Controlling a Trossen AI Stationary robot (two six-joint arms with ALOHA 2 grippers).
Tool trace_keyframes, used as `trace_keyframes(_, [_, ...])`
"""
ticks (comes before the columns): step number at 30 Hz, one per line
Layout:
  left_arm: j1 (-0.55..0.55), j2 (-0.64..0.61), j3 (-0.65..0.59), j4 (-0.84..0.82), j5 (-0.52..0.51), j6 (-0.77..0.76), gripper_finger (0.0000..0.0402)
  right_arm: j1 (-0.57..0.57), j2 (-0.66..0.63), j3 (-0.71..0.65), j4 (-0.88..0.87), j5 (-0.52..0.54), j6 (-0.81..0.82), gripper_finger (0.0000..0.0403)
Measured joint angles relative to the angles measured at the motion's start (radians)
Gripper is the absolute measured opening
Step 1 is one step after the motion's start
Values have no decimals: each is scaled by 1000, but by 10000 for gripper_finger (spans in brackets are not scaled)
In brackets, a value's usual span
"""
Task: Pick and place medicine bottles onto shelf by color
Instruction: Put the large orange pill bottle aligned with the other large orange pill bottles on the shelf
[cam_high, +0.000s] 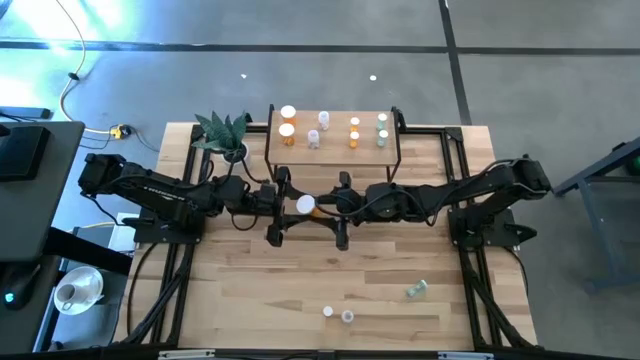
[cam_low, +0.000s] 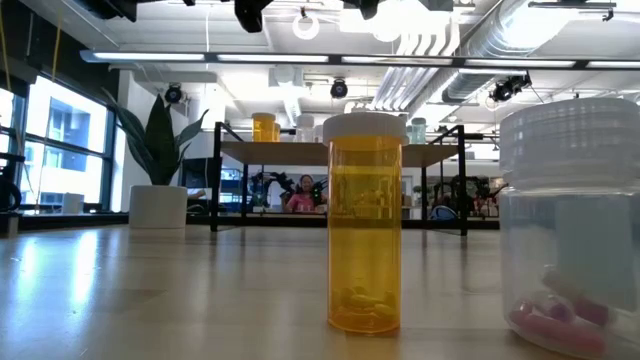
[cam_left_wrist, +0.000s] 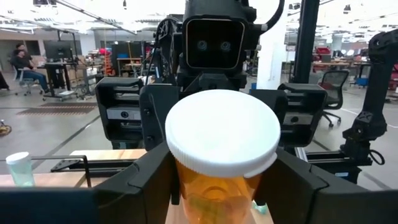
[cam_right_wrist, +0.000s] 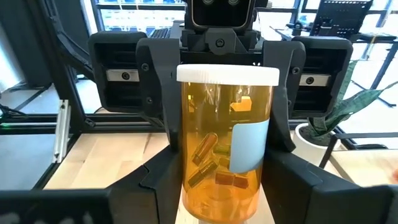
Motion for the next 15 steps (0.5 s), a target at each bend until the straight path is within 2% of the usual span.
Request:
trace_keyframes(3, [0,0,0,0,4,-3,195,0,0,0,-5,32,-2,190])
trace_keyframes(10, [0,1,0,-27,-12,-15,195,0,-10,1,-52,35,-12,240])
trace_keyframes(15, [0,1,0,-40,-79,-11,195,0,-73,1,-130,61,-8,256])
